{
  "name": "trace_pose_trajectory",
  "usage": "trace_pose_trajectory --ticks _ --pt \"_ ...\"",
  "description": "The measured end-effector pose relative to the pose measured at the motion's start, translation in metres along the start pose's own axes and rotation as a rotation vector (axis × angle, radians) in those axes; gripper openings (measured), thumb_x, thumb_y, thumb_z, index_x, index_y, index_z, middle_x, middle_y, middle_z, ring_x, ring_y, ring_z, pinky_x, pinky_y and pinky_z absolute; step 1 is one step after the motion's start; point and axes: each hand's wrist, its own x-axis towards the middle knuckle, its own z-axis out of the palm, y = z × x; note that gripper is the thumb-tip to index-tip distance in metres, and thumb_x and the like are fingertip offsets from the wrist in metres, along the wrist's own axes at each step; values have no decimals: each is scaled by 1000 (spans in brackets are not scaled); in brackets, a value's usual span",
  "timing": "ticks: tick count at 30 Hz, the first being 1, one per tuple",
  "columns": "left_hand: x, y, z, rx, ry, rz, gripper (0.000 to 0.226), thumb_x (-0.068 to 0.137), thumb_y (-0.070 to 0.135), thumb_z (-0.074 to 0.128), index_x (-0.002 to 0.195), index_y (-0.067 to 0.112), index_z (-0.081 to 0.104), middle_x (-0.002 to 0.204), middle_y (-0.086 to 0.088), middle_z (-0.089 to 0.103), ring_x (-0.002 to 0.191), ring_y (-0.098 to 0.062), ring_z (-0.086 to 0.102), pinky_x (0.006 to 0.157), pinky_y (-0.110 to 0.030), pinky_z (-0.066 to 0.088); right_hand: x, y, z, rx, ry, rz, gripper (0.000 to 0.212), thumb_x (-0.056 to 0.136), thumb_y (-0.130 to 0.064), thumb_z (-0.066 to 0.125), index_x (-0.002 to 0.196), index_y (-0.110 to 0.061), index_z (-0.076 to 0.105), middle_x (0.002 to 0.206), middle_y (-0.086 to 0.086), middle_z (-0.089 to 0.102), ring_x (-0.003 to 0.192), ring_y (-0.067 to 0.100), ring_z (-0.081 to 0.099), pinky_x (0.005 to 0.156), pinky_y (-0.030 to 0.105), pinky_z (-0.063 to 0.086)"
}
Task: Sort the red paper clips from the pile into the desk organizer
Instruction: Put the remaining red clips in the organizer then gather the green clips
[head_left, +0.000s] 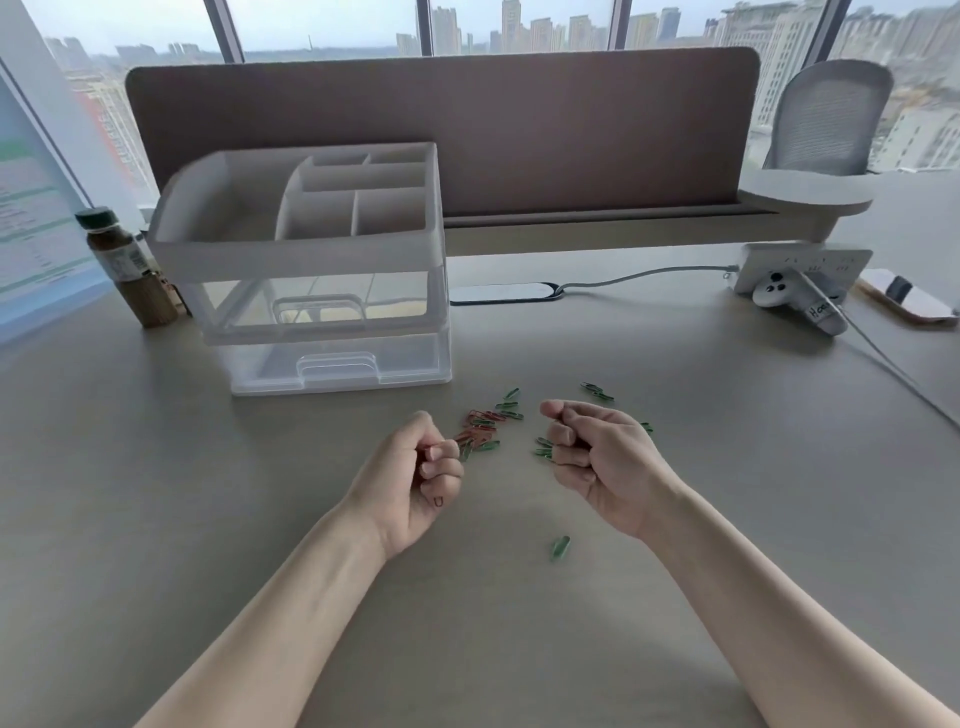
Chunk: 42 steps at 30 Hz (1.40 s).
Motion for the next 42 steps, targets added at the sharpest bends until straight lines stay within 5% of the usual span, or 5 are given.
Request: trace_pose_trajectory --ticks 10,14,18,24,42 --pt "29 24 -27 -444 -48 -15 21 69 2 29 74 11 47 58 2 37 41 -9 32 35 -18 21 20 2 15 -1338 -176 -442 40 93 -12 40 103 -32 73 45 -7 43 40 10 37 44 18 32" --pt "37 31 -32 -459 -49 -22 18 75 4 34 74 11 51 60 5 34 42 -8 30 35 -17 21 28 11 19 -1510 -242 -550 44 93 -22 36 117 -45 64 101 -23 73 87 4 67 77 21 51" --pt "41 31 -28 -88 29 117 13 90 9 48 86 11 60 57 7 23 42 -7 21 35 -18 15 32 16 15 -1621 -293 -644 50 89 -30 26 121 -48 61 98 -11 76 86 18 67 69 28 49" --pt "39 29 -42 1230 64 746 15 82 37 73 97 34 74 52 10 31 49 -6 30 53 -19 34 26 5 -6 -1572 -299 -695 40 88 -33 31 98 -37 69 61 -18 61 55 2 52 51 25 43" --pt "37 21 -30 1806 115 785 18 89 50 59 94 37 69 85 18 70 79 -6 63 63 -24 40 38 -7 -6 -1492 -116 -531 12 85 -48 66 91 -38 70 47 -8 46 50 9 47 49 28 41"
